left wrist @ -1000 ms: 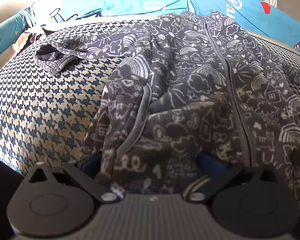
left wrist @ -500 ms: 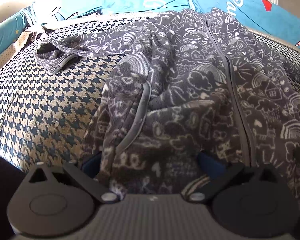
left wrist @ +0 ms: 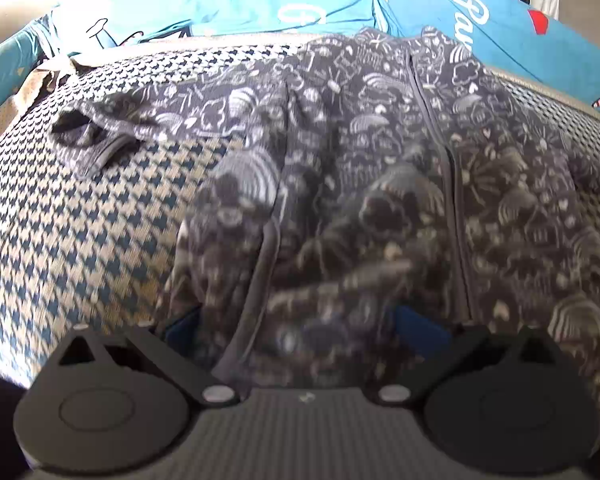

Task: Fold clothes

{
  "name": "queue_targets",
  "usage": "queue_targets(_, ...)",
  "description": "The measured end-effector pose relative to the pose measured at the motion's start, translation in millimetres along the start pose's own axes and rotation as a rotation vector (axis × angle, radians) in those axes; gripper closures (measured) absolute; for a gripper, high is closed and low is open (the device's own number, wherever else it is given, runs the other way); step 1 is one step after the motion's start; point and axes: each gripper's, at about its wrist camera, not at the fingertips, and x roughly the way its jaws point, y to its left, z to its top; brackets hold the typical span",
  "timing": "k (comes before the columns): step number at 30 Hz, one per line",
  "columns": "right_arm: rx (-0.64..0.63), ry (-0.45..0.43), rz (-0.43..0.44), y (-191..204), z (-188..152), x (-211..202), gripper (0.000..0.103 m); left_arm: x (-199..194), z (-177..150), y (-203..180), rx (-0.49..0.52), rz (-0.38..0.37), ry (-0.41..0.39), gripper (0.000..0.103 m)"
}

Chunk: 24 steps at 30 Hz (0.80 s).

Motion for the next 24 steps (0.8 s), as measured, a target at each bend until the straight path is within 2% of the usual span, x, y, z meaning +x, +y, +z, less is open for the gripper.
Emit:
queue_targets(6,0.016,0.011,-0.006,-7,20,16,0.060,6,17,-1,0.000,-0.010,0.008,0.000)
queue_targets(11,0.033,0.009,-0.015,-13,29,23,0.060,6,15,0,0.001,-0.008,0.003,0.000)
queue_targets(24,0.062,-0.032,0.003,-22,33,16,0.060,-27,10,-2,-0.013,-0.039,-0.005,0.000)
